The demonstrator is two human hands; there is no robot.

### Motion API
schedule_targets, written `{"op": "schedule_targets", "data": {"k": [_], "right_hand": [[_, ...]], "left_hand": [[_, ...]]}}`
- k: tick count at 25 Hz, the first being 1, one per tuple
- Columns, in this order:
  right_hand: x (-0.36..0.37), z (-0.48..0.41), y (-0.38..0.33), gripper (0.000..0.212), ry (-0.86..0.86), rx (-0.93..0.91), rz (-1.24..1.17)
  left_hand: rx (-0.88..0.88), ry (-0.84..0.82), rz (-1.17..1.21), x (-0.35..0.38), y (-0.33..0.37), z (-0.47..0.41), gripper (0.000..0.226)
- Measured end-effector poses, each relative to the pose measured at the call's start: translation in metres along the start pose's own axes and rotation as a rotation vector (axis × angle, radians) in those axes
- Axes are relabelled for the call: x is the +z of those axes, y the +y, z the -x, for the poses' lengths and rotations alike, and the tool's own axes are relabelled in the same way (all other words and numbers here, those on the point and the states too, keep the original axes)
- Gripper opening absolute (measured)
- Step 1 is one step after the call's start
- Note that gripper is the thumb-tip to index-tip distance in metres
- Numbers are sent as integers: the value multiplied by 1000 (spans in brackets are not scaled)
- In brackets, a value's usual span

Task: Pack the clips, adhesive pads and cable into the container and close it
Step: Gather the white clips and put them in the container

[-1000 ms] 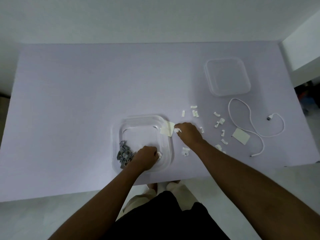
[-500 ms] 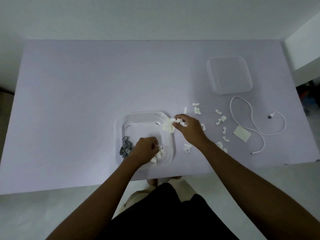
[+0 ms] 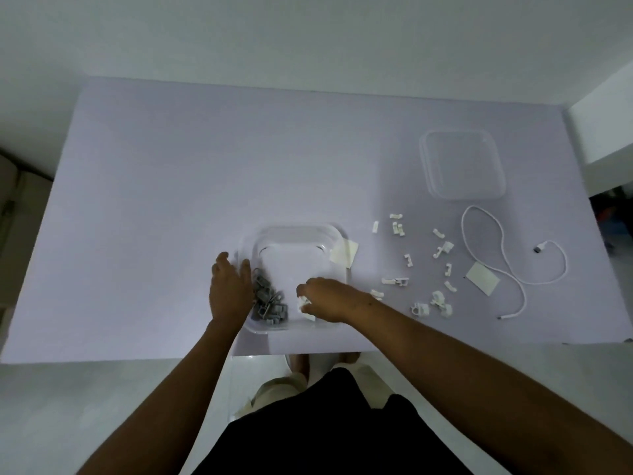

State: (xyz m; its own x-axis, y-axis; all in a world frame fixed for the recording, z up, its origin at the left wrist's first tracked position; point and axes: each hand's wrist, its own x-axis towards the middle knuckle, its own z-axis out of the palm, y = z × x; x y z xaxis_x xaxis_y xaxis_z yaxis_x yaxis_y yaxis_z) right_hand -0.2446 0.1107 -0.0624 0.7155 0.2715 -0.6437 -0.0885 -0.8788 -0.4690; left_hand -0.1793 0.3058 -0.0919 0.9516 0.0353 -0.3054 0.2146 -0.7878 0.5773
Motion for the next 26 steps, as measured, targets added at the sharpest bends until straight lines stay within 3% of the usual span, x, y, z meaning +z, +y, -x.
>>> {"op": "schedule_targets", "data": {"k": [2, 12, 14, 16, 18, 20, 23, 26], "right_hand": [[9, -4, -2, 30, -15, 22, 58], [19, 13, -2, 31, 113, 76, 55], [15, 23, -4, 28, 236, 54, -127], [10, 36, 0, 19, 494, 55, -337], [11, 54, 20, 10, 839, 143, -465], [24, 72, 54, 16, 1042, 333, -507], [58, 98, 109, 37, 1006, 652, -483], [87, 119, 145, 48, 888, 787, -423]], "left_hand": [[11, -31, 4, 6, 0, -1, 30], [64, -15, -28, 7, -10, -12, 31], [55, -12, -25, 3, -6, -14, 29], [53, 51, -103, -5, 3, -14, 34], [113, 155, -195, -9, 22, -9, 46], [225, 202, -189, -7, 49, -3, 46], [453, 73, -114, 15, 92, 12, 33], [672, -183, -28, 49, 130, 42, 27]]}}
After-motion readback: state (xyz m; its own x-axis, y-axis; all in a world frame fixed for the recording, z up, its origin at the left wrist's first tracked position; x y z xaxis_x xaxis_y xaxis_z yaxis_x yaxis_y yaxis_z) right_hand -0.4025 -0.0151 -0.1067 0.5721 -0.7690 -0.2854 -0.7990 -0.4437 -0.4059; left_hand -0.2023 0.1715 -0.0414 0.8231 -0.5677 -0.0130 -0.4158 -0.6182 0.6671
